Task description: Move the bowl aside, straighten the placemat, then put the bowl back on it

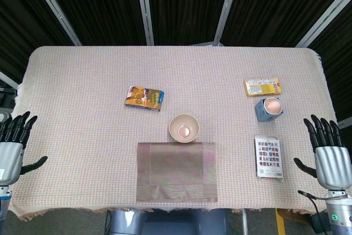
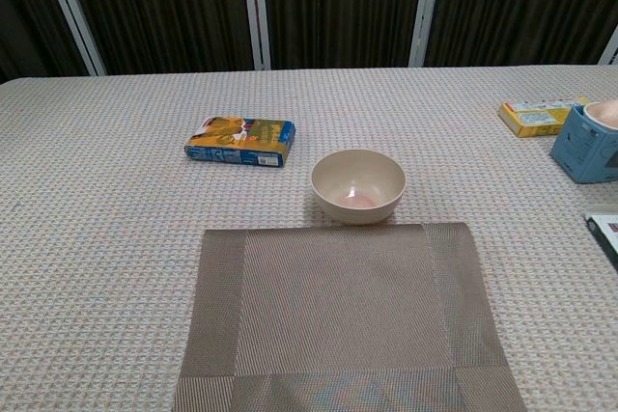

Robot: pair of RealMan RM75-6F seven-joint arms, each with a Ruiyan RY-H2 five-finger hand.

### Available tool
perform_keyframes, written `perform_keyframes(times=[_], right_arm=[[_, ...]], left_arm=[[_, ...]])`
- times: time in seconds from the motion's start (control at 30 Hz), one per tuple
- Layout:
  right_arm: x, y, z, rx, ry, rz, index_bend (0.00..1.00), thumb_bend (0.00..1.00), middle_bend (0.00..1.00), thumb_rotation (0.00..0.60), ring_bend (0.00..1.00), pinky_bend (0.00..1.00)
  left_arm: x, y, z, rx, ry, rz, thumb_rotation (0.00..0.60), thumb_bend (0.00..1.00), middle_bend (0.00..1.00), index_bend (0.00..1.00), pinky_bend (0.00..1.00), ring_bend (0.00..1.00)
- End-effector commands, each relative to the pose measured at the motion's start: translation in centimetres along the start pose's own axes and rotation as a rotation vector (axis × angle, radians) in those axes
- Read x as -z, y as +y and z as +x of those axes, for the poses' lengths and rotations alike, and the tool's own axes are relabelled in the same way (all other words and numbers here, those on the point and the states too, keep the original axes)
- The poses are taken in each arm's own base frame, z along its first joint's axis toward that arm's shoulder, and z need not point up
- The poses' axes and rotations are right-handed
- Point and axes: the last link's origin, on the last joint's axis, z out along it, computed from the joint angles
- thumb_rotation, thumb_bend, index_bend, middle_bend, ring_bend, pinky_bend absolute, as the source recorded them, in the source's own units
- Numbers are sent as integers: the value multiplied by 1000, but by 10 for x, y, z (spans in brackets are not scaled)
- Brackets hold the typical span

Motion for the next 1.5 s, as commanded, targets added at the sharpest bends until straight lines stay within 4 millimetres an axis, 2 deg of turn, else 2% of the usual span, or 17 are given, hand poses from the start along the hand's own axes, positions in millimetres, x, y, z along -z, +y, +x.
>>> perform_keyframes(times=[0.03, 0.17, 0.27, 0.53, 0.7, 0.73, 0.9, 1.17, 1.3, 1.4, 1.5], right_arm=[[0, -4, -3, -7, -9, 15, 0, 0, 0, 600, 0, 0], [-2, -11, -8, -28, -32, 46, 0, 0, 0, 600, 0, 0], [-12, -27, -15, -36, -74, 118, 0, 0, 0, 600, 0, 0], [-71, -99, -40, -40, -181, 358, 0, 0, 0, 600, 0, 0], [-98, -140, -57, -24, -210, 469, 16, 0, 0, 600, 0, 0], [-105, -150, -66, -16, -230, 491, 37, 0, 0, 600, 0, 0], [-115, -177, -88, 17, -297, 551, 159, 10, 0, 600, 0, 0], [-128, -213, -112, 29, -353, 584, 261, 201, 0, 600, 0, 0], [-131, -226, -124, 49, -374, 587, 313, 286, 0, 600, 0, 0], [-132, -232, -133, 68, -391, 586, 439, 352, 0, 600, 0, 0], [-130, -234, -139, 86, -400, 588, 524, 377, 0, 600, 0, 0]], left_arm=[[-1, -1, 0, 1, -1, 2, 600, 0, 0, 0, 0, 0], [-2, 0, 0, 1, -1, 0, 600, 0, 0, 0, 0, 0], [-4, 0, -2, -8, -7, -5, 600, 0, 0, 0, 0, 0], [-12, -3, -9, -26, -36, 1, 600, 0, 0, 0, 0, 0], [-15, -6, -13, -40, -51, 13, 600, 0, 0, 0, 0, 0], [-15, -7, -15, -40, -59, 17, 600, 0, 0, 0, 0, 0], [-18, -12, -16, -46, -66, 29, 600, 0, 0, 0, 0, 0], [-19, -15, -18, -47, -72, 37, 600, 0, 0, 0, 0, 0], [-20, -16, -19, -50, -73, 41, 600, 0, 0, 0, 0, 0], [-20, -17, -19, -47, -73, 45, 600, 0, 0, 0, 0, 0], [-21, -18, -18, -47, -70, 49, 600, 0, 0, 0, 0, 0]])
